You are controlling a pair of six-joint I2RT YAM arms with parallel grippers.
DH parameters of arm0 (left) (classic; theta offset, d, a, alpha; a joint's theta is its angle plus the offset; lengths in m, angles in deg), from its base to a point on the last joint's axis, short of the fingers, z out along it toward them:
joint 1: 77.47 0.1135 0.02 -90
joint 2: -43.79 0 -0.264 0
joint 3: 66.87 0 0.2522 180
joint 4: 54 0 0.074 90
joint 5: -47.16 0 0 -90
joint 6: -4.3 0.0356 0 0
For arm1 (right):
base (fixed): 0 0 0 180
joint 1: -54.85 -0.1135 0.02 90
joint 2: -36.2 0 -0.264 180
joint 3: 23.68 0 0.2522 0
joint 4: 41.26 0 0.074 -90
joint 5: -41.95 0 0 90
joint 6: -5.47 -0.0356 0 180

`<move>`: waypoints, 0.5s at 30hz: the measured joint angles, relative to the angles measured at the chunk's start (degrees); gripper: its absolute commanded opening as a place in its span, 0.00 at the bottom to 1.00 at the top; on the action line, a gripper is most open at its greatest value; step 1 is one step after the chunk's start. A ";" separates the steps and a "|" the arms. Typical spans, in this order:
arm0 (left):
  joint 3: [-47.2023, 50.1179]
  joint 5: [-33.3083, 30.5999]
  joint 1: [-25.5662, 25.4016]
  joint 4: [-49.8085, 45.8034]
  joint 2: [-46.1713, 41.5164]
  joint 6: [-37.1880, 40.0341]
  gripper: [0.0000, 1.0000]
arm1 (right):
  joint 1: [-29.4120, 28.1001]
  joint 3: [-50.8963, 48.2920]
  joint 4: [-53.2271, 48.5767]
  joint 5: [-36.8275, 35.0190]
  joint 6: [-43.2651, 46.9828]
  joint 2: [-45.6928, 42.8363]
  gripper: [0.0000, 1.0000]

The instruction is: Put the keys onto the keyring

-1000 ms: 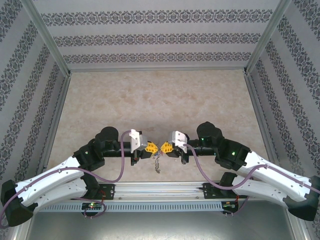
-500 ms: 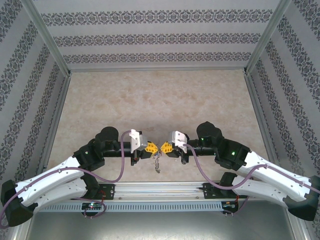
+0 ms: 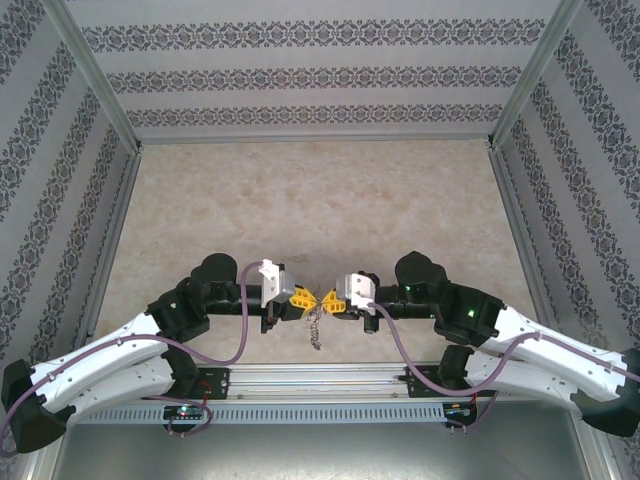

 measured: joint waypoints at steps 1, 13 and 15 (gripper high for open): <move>0.00 0.22 0.00 0.00 0.07 -0.20 0.00 | -0.57 -0.15 0.02 -0.90 0.70 -0.24 0.00; -0.57 1.40 0.00 -0.15 0.76 -1.99 0.00 | -7.15 -2.54 1.25 -11.56 7.48 -1.97 0.00; -0.59 1.42 0.00 -0.13 0.74 -2.38 0.00 | -8.13 -2.75 1.55 -13.42 8.41 -2.14 0.00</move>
